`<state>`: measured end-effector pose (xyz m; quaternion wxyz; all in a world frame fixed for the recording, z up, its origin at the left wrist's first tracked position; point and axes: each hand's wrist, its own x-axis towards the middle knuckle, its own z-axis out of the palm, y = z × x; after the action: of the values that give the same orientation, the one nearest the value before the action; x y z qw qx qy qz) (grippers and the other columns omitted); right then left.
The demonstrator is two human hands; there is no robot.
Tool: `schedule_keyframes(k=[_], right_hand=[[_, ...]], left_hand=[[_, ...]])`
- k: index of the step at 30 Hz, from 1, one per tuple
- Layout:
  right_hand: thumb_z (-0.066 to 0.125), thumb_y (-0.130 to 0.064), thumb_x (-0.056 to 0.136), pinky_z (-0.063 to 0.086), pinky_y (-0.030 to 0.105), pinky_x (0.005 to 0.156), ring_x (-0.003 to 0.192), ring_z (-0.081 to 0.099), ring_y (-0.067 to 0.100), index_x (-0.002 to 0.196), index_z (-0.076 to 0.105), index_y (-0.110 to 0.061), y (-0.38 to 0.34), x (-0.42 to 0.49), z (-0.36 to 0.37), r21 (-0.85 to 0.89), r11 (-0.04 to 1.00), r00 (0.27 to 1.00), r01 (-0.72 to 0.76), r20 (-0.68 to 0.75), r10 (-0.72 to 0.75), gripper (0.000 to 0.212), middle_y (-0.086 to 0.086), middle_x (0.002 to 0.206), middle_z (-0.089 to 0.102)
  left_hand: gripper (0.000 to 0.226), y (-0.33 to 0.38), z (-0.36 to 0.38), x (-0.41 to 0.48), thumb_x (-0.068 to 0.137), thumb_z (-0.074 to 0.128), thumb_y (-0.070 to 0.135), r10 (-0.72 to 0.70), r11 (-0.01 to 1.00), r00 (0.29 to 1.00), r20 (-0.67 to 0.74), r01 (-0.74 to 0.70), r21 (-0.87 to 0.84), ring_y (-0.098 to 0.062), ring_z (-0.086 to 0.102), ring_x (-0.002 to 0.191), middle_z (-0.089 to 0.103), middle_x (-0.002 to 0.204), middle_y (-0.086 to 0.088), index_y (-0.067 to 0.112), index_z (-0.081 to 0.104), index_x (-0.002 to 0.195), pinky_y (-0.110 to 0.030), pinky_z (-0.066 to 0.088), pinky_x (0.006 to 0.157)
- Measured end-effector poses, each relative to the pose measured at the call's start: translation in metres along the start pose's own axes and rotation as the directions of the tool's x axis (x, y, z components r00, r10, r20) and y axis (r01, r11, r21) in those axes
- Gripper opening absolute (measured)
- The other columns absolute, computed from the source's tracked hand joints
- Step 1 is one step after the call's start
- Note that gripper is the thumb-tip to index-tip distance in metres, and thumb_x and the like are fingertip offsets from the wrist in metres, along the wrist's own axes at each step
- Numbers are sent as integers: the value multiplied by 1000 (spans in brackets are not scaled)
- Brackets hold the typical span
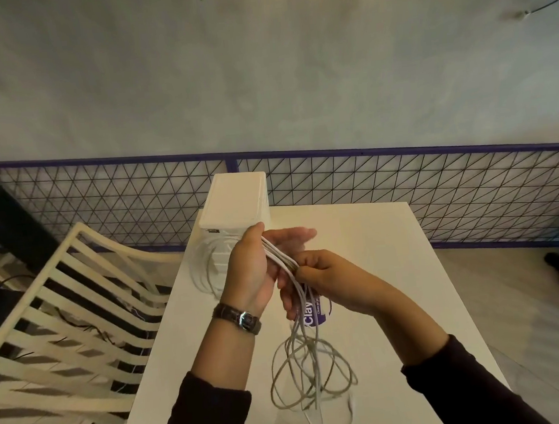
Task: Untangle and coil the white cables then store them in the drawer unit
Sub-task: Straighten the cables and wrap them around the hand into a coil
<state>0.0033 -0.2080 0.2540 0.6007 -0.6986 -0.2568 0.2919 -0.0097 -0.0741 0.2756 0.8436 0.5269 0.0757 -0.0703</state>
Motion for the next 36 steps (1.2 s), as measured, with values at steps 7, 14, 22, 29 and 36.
schedule_keyframes(k=[7,14,22,29,36], right_hand=[[45,5,84,48,34,74,71,64,24,78,61,-12,-1,7,-7,-244,968,992,-59,-124,30,24,6,71,66],[53,-5,87,56,33,75,72,67,18,84,59,-15,19,9,-22,-375,908,973,-187,-195,120,11,-2,72,68],[69,-7,81,50,24,61,63,61,9,88,45,-17,51,-4,-53,-381,896,964,-227,-218,152,27,-4,74,65],[64,-11,86,49,22,72,85,63,20,90,60,-14,70,-11,-48,-247,959,989,-141,-86,123,6,12,94,66],[70,-22,82,43,14,71,87,55,9,95,74,-15,87,-19,-49,-424,874,971,-237,-71,229,16,4,107,62]], left_hand=[[55,8,0,1,100,25,20,-83,887,996,-23,64,-458,-28,65,100,73,89,-17,2,69,72,-43,35,104],[29,8,-26,4,82,43,10,-133,705,988,-73,42,-708,-14,62,46,45,37,3,12,48,54,-49,47,85],[37,21,-56,6,72,36,7,-97,677,995,-40,37,-735,-5,45,34,28,27,5,16,40,36,-19,40,76],[38,25,-70,20,73,38,5,-159,540,984,-78,20,-842,-8,44,30,31,28,5,14,37,37,-21,40,74],[35,20,-76,26,76,39,5,-222,522,972,-78,51,-851,-8,42,29,32,30,5,15,36,42,-23,41,72]])
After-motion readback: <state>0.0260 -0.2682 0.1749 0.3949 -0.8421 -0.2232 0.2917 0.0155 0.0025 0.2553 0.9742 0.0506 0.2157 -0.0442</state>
